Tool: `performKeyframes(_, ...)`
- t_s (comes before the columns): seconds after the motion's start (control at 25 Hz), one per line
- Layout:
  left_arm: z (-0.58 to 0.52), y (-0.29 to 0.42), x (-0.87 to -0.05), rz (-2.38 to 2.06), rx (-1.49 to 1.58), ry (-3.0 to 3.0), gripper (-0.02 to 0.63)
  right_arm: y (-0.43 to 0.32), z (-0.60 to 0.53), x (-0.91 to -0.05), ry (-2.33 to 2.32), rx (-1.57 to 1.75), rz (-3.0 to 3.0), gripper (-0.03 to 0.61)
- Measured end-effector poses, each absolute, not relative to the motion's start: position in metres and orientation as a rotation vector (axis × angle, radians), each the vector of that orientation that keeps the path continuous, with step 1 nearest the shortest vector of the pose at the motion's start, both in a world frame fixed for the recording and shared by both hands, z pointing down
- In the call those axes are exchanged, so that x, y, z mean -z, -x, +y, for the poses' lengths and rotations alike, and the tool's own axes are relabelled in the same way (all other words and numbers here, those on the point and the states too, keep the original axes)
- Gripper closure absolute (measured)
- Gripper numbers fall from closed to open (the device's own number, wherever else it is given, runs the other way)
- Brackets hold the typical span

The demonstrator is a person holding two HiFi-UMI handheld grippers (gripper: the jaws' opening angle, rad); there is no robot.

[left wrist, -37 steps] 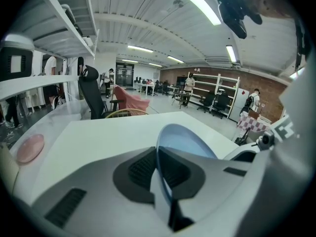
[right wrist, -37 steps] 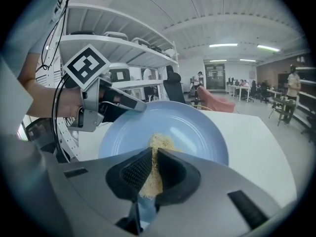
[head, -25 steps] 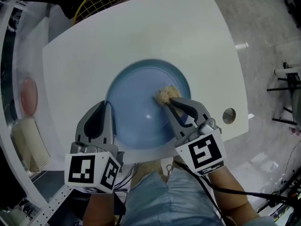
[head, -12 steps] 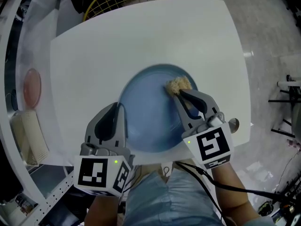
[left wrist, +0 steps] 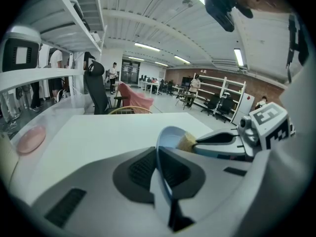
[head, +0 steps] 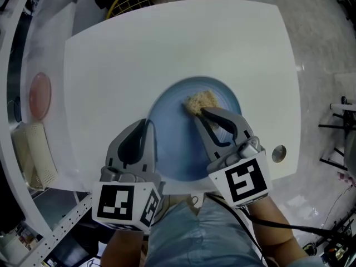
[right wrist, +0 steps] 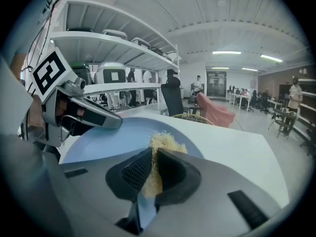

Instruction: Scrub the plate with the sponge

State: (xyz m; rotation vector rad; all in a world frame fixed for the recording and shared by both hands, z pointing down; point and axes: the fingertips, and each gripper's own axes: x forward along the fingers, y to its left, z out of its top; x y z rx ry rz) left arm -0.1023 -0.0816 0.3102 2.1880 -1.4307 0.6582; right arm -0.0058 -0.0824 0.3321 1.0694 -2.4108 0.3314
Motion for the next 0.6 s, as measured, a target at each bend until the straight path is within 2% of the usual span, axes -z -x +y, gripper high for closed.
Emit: performKeyframes(0.6, -0.085, 0.107, -0.312, -1.425, -0.679, -2.208, 0.591, 0.050, -0.024, -0.325, -0.876, -0.364, -2.539, 0.538)
